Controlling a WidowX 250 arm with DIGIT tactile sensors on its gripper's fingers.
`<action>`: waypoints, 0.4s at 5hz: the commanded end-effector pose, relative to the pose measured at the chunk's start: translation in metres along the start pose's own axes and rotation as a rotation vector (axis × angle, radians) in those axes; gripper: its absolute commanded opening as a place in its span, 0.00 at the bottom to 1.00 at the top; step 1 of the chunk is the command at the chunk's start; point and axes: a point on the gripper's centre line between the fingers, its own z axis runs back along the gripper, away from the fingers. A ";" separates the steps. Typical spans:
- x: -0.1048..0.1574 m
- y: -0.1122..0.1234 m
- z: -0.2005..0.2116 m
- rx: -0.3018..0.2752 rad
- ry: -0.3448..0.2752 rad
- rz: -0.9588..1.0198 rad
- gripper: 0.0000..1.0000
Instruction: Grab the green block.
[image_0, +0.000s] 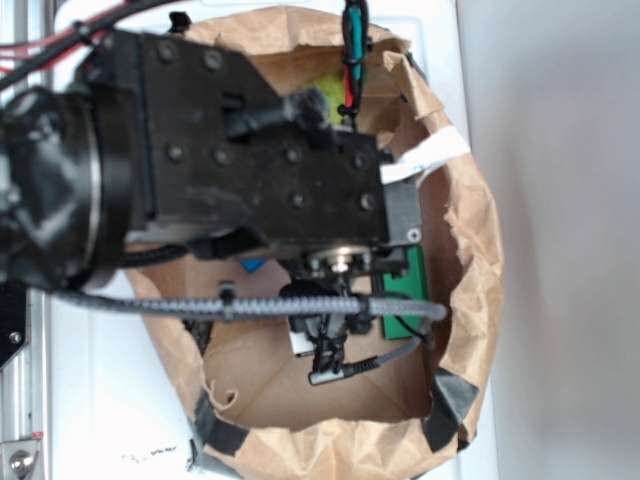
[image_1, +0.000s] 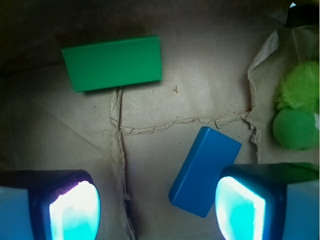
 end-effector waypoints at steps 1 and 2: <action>0.011 0.012 0.000 -0.057 -0.012 -0.256 1.00; 0.008 0.011 -0.006 -0.039 -0.037 -0.472 1.00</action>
